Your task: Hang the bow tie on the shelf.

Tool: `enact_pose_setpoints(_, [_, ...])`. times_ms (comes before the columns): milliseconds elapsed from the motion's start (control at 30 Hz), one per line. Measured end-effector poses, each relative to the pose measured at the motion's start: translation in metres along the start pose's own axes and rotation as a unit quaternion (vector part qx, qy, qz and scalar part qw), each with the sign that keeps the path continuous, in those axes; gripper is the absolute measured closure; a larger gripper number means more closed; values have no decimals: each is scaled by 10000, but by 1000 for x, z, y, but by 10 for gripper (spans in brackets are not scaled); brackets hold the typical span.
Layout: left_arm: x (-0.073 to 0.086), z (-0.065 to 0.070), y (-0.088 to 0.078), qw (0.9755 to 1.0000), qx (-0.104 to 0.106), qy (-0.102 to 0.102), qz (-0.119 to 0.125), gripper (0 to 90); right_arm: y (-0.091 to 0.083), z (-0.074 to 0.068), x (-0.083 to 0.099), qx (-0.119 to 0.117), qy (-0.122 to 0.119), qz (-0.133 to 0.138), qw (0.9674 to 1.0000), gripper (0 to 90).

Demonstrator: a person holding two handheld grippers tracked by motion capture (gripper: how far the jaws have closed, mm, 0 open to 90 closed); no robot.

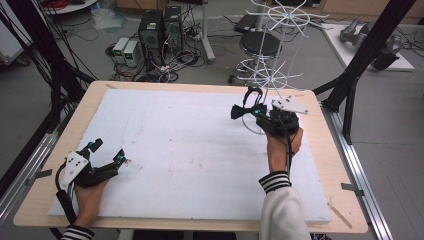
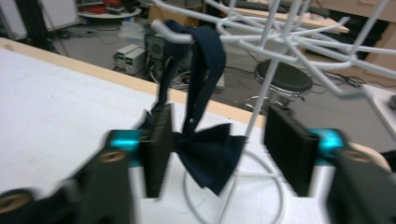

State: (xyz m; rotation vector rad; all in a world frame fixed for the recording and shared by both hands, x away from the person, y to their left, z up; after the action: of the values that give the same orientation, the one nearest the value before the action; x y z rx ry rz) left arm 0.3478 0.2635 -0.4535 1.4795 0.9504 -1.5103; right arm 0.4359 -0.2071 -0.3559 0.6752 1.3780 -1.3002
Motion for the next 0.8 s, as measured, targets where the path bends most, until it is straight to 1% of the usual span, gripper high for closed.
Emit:
enact_pose_setpoints(33, [0,0,0,10000,1,0,-3,150,-1,-3,1,-156,22,37,9999,255])
enact_pose_setpoints(67, [0,0,0,10000,4,-4,-4,150,-3,-7,3,-254,10,66,9997,209])
enact_pose_setpoints(100, [0,0,0,10000,7,-9,-7,150,-6,-10,4,-303,-57,111,9995,187])
enact_pose_setpoints(133, [0,0,0,10000,13,-11,-22,150,-10,-16,7,-433,-80,153,9989,170])
enact_pose_setpoints(200, [0,-1,0,10000,15,-2,-14,150,-18,-28,14,-793,-130,277,9964,115])
enact_pose_setpoints(267, [0,-1,0,10000,10,-21,2,150,-29,-37,23,-1033,-251,374,9936,114])
enact_pose_setpoints(333, [0,-1,-1,10000,17,-25,17,150,-41,-44,33,-1216,-231,632,9903,113])
enact_pose_setpoints(367, [0,-1,0,10000,15,-25,13,150,-47,-45,37,-1260,-208,721,9892,113])
enact_pose_setpoints(467, [0,-1,0,10000,16,-27,14,149,-63,-43,50,-1286,-149,1050,9860,113])
enact_pose_setpoints(533, [0,-1,0,10000,17,-26,14,150,-73,-39,60,-1282,-52,1185,9846,113])
enact_pose_setpoints(600, [0,-1,-1,10000,19,-24,16,150,-80,-32,69,-1181,-70,1342,9839,113])
enact_pose_setpoints(667, [0,-1,-1,10000,19,-17,13,150,-86,-26,77,-1089,-29,1453,9834,113])
enact_pose_setpoints(700, [0,-1,-1,10000,18,-11,17,150,-88,-20,82,-976,20,1531,9834,113])
enact_pose_setpoints(767, [0,-1,-1,10000,18,-12,16,150,-92,-12,90,-852,131,1689,9819,113])
enact_pose_setpoints(800, [0,-1,-1,10000,21,-6,19,150,-93,-10,93,-813,182,1727,9815,112])
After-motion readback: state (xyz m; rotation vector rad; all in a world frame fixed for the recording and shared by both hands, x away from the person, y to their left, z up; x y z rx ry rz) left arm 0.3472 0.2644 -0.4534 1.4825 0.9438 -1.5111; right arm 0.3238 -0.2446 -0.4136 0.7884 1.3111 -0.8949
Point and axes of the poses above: each handheld gripper's, and its own axes: y roughly forward along the jaws, x roughly out of its underside, z roughly to its right, the point moved 8 cm from there along y, roughly forward along the jaws, and after that the axes turned 3 degrees about -y, right-handed, at the moved point
